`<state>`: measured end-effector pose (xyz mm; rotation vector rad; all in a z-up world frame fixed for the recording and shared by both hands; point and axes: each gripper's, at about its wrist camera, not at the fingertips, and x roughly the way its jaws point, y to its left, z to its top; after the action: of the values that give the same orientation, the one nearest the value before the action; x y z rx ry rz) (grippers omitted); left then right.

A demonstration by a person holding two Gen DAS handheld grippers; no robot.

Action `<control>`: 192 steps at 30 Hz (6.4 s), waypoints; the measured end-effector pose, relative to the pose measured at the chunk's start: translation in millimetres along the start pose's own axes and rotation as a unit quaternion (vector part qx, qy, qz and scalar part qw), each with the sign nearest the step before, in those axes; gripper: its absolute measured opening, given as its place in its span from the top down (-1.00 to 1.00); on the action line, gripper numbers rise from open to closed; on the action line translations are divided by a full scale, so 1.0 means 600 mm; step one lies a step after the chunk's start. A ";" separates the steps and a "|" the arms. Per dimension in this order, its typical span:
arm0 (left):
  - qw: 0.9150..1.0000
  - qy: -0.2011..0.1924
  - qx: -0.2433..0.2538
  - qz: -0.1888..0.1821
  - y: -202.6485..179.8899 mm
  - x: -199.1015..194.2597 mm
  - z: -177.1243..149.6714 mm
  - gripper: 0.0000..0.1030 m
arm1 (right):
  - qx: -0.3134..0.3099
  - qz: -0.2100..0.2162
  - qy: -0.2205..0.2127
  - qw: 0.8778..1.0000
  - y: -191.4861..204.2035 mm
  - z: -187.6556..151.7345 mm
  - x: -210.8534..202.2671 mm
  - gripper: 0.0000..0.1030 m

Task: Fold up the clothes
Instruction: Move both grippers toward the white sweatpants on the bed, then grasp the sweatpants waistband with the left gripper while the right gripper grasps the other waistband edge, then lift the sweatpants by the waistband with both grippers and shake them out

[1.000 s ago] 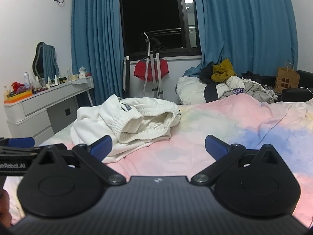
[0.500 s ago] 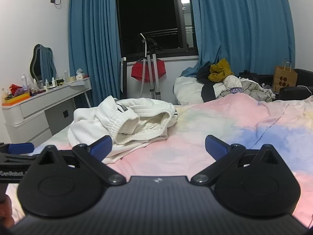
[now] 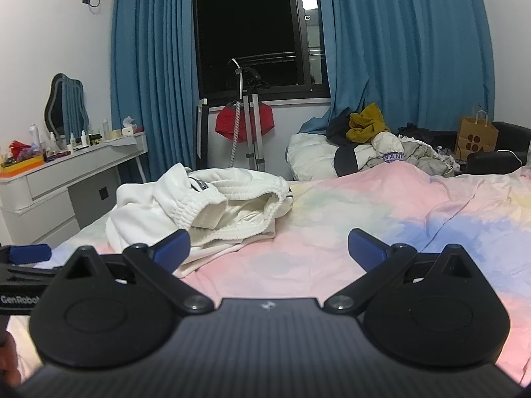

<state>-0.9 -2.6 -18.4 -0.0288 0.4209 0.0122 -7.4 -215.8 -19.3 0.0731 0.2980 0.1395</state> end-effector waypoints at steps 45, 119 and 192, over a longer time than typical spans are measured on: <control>0.972 -0.006 0.167 0.164 -0.095 0.472 0.063 -0.30 | 0.105 -0.043 0.061 0.992 -0.140 -0.072 0.123 -1.00; 0.945 0.125 -0.302 0.001 0.331 0.133 0.002 0.79 | 0.229 0.197 0.050 0.952 -0.047 -0.018 0.161 0.73; 0.961 0.080 -0.260 0.051 0.553 0.075 0.010 -0.63 | 0.062 0.278 0.259 0.923 0.261 -0.150 0.148 0.41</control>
<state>36.7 329.8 -40.0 -0.5303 0.5711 0.2241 30.1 -43.6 -116.1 0.2491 0.8133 0.7124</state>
